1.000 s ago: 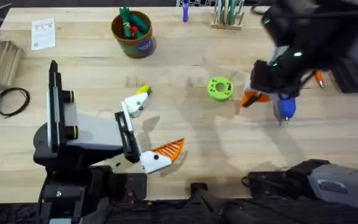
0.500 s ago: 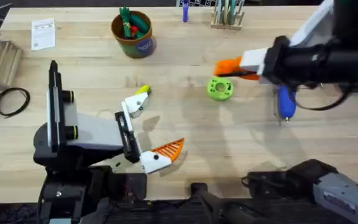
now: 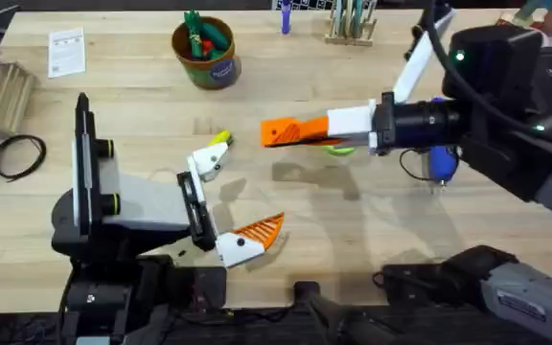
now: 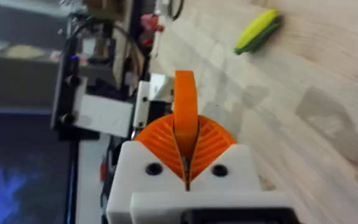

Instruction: Pick up the gripper from the table and insert it into the empty holder that is missing its gripper. Then pick up a screw, insert it into the mounting hole, and use the screwdriver to tighten it. Finally, clean up the table by picking up the vegetable and placing it into the bucket.

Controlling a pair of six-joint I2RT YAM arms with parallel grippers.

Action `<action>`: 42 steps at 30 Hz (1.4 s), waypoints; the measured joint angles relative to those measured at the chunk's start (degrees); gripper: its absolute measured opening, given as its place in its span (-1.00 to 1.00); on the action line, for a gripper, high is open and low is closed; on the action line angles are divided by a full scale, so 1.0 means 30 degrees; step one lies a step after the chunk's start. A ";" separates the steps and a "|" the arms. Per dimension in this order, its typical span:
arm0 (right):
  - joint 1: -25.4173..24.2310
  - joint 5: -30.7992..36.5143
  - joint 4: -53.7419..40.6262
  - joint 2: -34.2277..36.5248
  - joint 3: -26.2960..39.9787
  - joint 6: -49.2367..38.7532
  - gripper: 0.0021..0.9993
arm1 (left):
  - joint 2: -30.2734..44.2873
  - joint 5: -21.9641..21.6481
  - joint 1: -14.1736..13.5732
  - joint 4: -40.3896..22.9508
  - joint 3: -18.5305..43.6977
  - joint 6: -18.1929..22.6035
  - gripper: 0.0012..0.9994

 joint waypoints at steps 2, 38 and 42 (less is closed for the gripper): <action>0.0000 -0.1182 0.0989 0.0616 0.0000 0.0123 -0.99 | 0.0000 -0.0001 0.0000 0.0000 0.0000 0.0002 0.97; 0.1915 -0.9716 1.5016 1.0800 -0.0051 0.7290 -0.99 | 0.0000 0.0000 0.0000 0.0000 0.0000 0.0002 0.97; 0.2173 -0.9716 1.6117 1.1536 -0.0051 0.8046 -0.99 | 0.0006 0.0000 0.0000 0.0000 0.0000 0.0002 0.97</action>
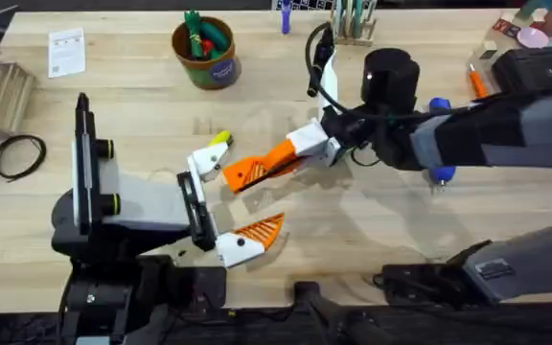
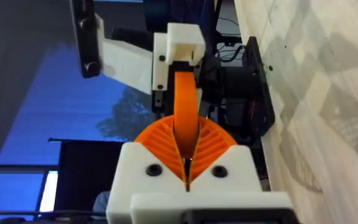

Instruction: Pick up the gripper from the table and insert it into the empty holder that is missing its gripper. Then pick up a screw, insert it into the mounting hole, and use the screwdriver to tighten it. Finally, clean up the table by picking up the vegetable and placing it into the bucket.

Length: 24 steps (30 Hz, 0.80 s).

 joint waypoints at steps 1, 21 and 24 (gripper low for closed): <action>0.0016 0.0000 0.0347 0.0217 0.0000 0.0291 -0.99 | -0.0006 -0.0007 0.0000 0.0000 0.0000 0.0000 0.97; 0.0217 0.0743 0.2950 0.0709 0.0000 0.2955 -0.99 | -0.0006 -0.0114 0.0000 0.0022 0.0000 -0.0002 0.97; 0.0407 0.0867 0.3027 0.0709 0.0000 0.3016 -0.99 | -0.0006 -0.0223 0.0000 0.0044 0.0000 0.0000 0.97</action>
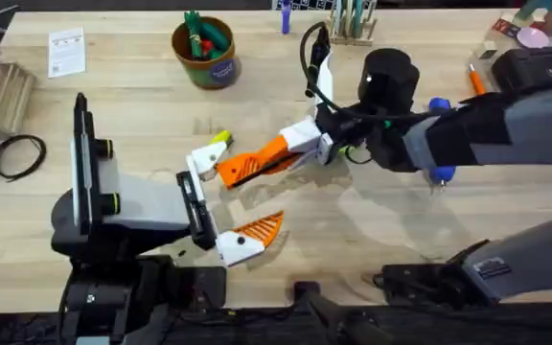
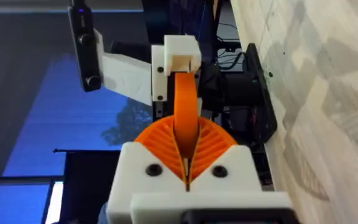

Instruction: Pick up the gripper from the table and insert it into the empty holder that is missing its gripper. Then pick up a screw, insert it into the mounting hole, and use the screwdriver to tighten it. Finally, clean up the table by picking up the vegetable and placing it into the bucket.

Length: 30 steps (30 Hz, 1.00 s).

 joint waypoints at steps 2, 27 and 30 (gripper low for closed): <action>0.0050 0.0053 0.0141 -0.0001 0.0000 0.0019 -0.99 | 0.0000 -0.0069 0.0000 0.0007 0.0000 0.0000 0.97; 0.0137 0.1224 0.1156 0.0000 -0.0015 0.0367 -0.99 | 0.0001 -0.0302 0.0000 0.0058 0.0000 0.0007 0.97; 0.0174 0.1454 0.1165 0.0000 -0.0015 0.0388 -0.99 | 0.0002 -0.0384 0.0000 0.0071 0.0000 0.0000 0.97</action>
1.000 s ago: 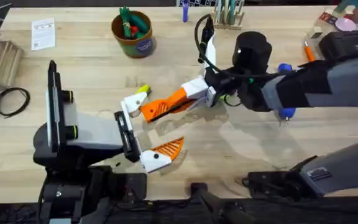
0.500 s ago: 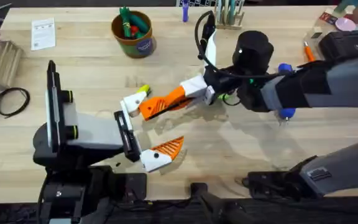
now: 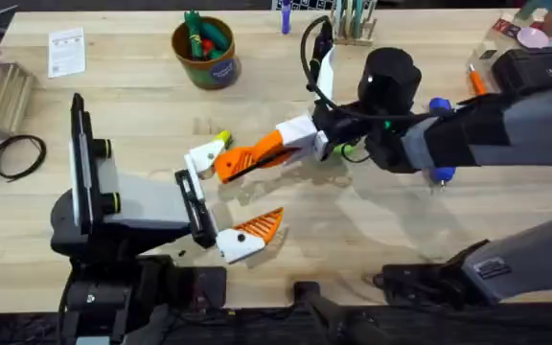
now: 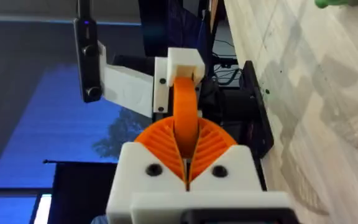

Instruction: Pick up the gripper from the table and insert it into the empty holder that is missing its gripper. Then pick up a screw, insert it into the mounting hole, and use the screwdriver to tighten it. Finally, clean up the table by picking up the vegetable and placing it into the bucket.

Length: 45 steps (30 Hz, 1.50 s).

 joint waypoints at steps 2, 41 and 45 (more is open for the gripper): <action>0.0056 0.0218 0.0015 0.0000 0.0000 0.0031 -0.99 | -0.0002 -0.0062 0.0007 0.0009 0.0000 0.0000 0.97; 0.1625 0.3836 -0.0364 -0.0022 0.0313 0.0381 -0.99 | 0.0020 -0.0370 0.0095 0.0046 0.0000 -0.0226 0.97; 0.1625 0.3836 -0.0379 -0.0022 0.0328 0.0381 -0.99 | 0.0020 -0.0370 0.0095 0.0046 0.0000 -0.0226 0.97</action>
